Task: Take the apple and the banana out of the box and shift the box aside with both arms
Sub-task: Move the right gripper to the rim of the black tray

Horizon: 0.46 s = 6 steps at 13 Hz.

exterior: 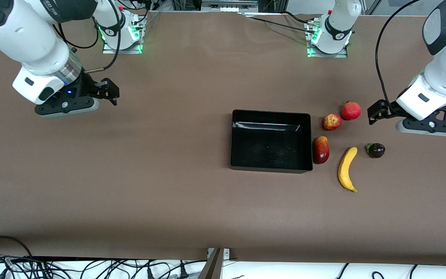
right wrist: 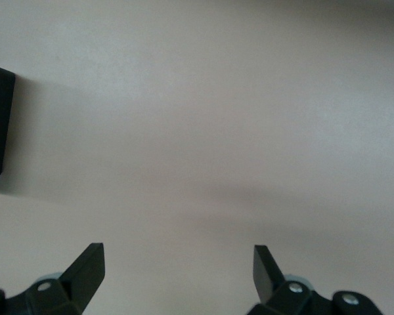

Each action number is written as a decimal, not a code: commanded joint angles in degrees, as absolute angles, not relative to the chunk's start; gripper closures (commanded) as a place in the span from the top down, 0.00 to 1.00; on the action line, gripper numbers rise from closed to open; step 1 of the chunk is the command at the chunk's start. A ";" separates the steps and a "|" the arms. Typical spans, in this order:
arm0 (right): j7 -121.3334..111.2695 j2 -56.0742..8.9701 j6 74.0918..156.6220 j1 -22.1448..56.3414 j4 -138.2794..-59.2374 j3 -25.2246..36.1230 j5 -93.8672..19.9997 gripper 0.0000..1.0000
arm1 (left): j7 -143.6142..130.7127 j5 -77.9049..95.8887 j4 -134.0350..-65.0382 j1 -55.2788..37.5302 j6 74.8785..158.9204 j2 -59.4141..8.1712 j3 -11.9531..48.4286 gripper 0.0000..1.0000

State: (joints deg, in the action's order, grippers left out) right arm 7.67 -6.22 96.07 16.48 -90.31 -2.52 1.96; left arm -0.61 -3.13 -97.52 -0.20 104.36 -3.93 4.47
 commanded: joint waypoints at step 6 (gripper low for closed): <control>7.73 -7.82 95.27 18.98 -90.18 -2.64 -3.06 1.00 | 1.67 -2.20 -97.56 -0.44 99.49 -2.90 3.78 1.00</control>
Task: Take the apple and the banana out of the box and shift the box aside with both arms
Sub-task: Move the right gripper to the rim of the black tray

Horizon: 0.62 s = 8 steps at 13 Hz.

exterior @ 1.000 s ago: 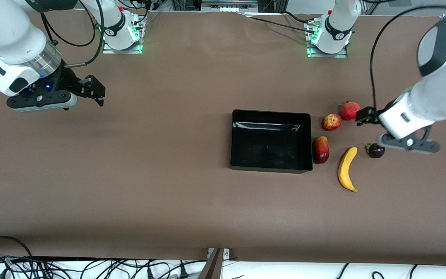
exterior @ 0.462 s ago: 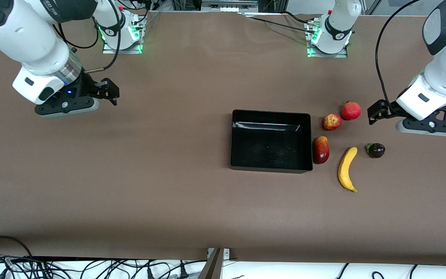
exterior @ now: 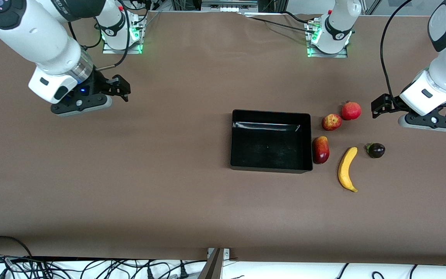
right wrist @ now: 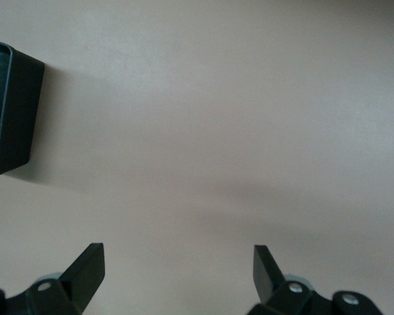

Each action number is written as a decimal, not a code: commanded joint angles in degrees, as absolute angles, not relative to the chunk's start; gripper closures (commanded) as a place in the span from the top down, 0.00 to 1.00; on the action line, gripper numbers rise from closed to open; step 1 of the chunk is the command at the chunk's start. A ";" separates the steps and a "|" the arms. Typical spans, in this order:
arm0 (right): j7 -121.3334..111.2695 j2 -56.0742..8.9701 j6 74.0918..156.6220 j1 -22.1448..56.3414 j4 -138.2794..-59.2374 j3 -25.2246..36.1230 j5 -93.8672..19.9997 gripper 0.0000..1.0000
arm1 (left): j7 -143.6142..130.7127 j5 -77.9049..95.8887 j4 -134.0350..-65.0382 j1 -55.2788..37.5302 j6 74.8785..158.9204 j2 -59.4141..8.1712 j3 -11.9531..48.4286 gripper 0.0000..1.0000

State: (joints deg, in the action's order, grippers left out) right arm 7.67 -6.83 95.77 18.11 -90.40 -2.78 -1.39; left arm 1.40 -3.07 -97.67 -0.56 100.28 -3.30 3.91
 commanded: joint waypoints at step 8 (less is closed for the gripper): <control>10.38 -10.63 97.30 21.89 -89.91 -2.46 -5.62 1.00 | 1.85 -2.20 -97.56 -0.09 99.40 -3.08 3.69 1.00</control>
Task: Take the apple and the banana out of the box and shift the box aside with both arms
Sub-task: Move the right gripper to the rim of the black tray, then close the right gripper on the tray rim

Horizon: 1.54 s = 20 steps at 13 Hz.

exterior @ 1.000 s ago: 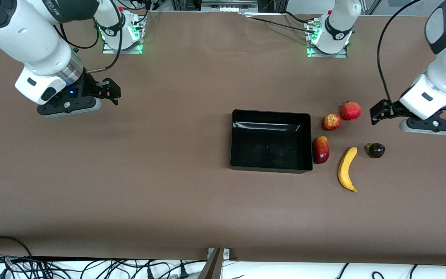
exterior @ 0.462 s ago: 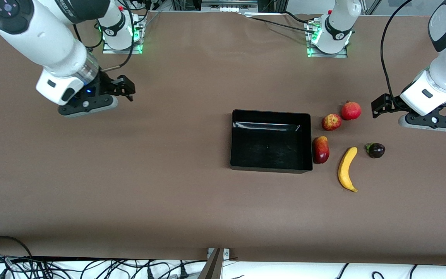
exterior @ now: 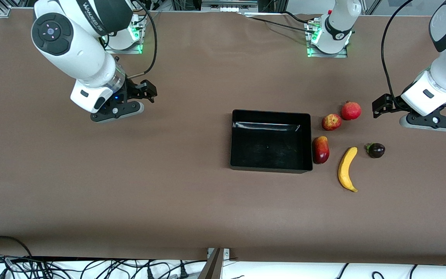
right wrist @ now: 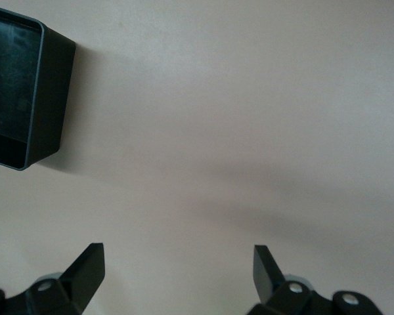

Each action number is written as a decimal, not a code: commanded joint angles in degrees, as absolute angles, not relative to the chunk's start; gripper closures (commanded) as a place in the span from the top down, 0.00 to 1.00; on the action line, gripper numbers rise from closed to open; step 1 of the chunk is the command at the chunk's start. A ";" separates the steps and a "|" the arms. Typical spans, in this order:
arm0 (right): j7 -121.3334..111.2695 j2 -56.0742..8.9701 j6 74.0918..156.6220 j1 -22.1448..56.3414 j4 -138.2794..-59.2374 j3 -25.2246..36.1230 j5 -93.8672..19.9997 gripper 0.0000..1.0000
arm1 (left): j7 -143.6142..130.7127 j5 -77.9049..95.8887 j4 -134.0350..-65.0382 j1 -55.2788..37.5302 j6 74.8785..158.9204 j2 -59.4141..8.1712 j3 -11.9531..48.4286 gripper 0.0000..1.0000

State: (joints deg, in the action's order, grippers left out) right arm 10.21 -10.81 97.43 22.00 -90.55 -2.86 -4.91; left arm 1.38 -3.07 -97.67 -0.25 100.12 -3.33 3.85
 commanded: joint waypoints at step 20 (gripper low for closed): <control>50.72 -46.23 136.23 46.85 -80.77 1.14 0.35 0.29 | 2.55 -1.93 -97.56 0.26 99.14 -3.43 3.16 1.00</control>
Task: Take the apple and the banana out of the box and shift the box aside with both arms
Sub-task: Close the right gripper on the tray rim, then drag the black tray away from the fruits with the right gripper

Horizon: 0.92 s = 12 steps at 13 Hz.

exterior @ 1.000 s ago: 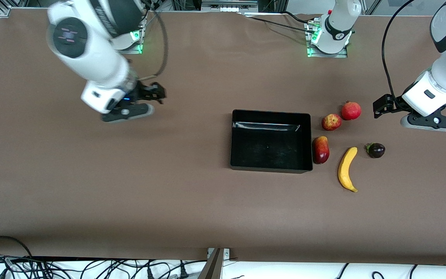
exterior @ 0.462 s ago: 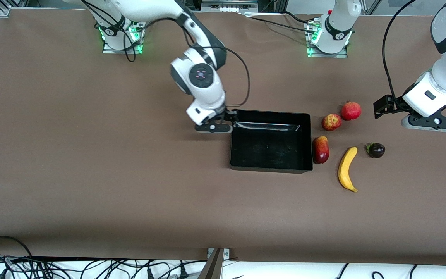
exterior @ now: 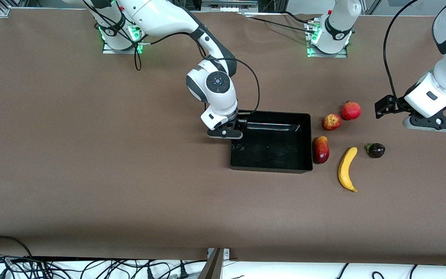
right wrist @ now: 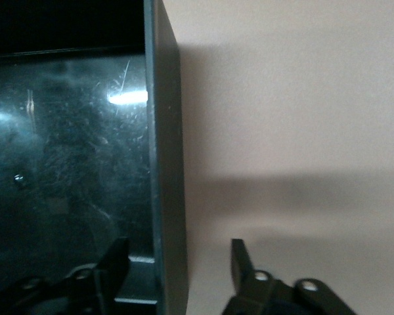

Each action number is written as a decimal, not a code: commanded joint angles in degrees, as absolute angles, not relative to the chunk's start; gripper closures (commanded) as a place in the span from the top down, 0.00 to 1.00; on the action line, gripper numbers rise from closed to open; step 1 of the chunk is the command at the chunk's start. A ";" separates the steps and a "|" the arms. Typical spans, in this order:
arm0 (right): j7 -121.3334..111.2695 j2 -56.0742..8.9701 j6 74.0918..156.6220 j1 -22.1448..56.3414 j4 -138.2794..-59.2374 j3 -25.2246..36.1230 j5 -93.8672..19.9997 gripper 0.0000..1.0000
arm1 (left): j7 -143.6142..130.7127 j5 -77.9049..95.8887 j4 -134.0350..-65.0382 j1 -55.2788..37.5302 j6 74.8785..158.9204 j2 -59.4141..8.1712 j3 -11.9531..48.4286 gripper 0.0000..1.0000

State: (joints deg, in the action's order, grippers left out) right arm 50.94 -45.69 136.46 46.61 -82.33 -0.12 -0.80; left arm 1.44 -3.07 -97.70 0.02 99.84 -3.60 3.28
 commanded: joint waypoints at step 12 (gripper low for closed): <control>13.75 -26.75 122.52 25.69 -95.06 2.28 -1.41 0.00 | 2.37 -1.85 -97.47 0.18 98.26 -3.43 3.16 1.00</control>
State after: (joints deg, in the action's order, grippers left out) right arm 20.83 -35.15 121.89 30.88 -85.22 3.21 -0.50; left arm 1.43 -3.07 -97.70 0.02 99.16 -3.62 3.24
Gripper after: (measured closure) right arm 0.952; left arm 0.000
